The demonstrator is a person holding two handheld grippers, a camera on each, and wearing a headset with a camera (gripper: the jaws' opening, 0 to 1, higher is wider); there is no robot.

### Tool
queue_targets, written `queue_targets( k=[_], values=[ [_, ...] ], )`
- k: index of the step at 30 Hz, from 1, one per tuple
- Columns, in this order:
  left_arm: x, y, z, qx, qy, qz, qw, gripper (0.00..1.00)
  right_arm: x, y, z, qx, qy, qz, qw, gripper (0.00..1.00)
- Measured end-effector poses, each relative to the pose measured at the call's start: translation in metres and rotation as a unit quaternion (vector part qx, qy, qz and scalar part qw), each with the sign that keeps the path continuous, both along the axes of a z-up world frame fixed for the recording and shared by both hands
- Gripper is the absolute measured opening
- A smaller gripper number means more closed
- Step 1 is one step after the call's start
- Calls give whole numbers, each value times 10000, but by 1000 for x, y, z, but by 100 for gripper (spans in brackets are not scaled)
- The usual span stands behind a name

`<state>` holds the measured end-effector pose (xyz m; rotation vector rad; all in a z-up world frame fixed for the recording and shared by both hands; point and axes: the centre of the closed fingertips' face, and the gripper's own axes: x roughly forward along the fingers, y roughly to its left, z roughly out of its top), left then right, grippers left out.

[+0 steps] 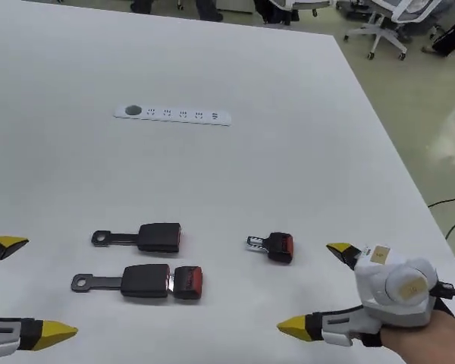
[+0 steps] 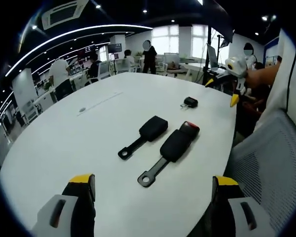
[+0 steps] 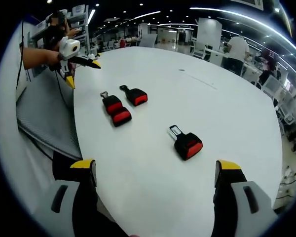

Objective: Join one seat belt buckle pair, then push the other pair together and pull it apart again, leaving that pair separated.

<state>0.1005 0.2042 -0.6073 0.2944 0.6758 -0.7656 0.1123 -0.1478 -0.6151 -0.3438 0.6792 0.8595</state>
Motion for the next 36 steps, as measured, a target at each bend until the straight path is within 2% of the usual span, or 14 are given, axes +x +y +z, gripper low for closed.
queue_targets(
  k=[3,7,11,14,20,22,25,30,34,36],
  values=[
    [-3,6,-1,13,11,164,9999,100,1,0,5,173,33,-110,9998,100],
    [-3,14,-1,-28,-33,273,9996,100,3,-3,5,93,-27,-68,9999,100],
    [-3,11,-1,-85,-17,313,9995,100,3,-7,6,128,-32,-146,9998,100],
    [-4,11,-2,-113,0,305,9995,100,0,-6,11,199,-129,-178,9996,100],
    [-4,8,-1,-113,-64,278,9995,100,-4,-7,7,175,-57,-199,9996,100],
    [-4,8,-1,58,-227,149,9996,100,-4,-8,7,136,-59,-189,9997,100],
    [-9,2,-1,13,-178,136,9997,100,-4,-11,9,143,-120,-178,9997,100],
    [-7,1,-1,-7,-175,111,9998,100,-5,-13,8,133,-64,-211,9997,99],
    [-6,1,-2,46,-168,73,9998,100,-8,-10,7,179,-6,-189,9997,98],
    [-8,1,-3,166,-204,-34,9996,100,-9,-10,5,167,3,-152,9997,98]
  ],
)
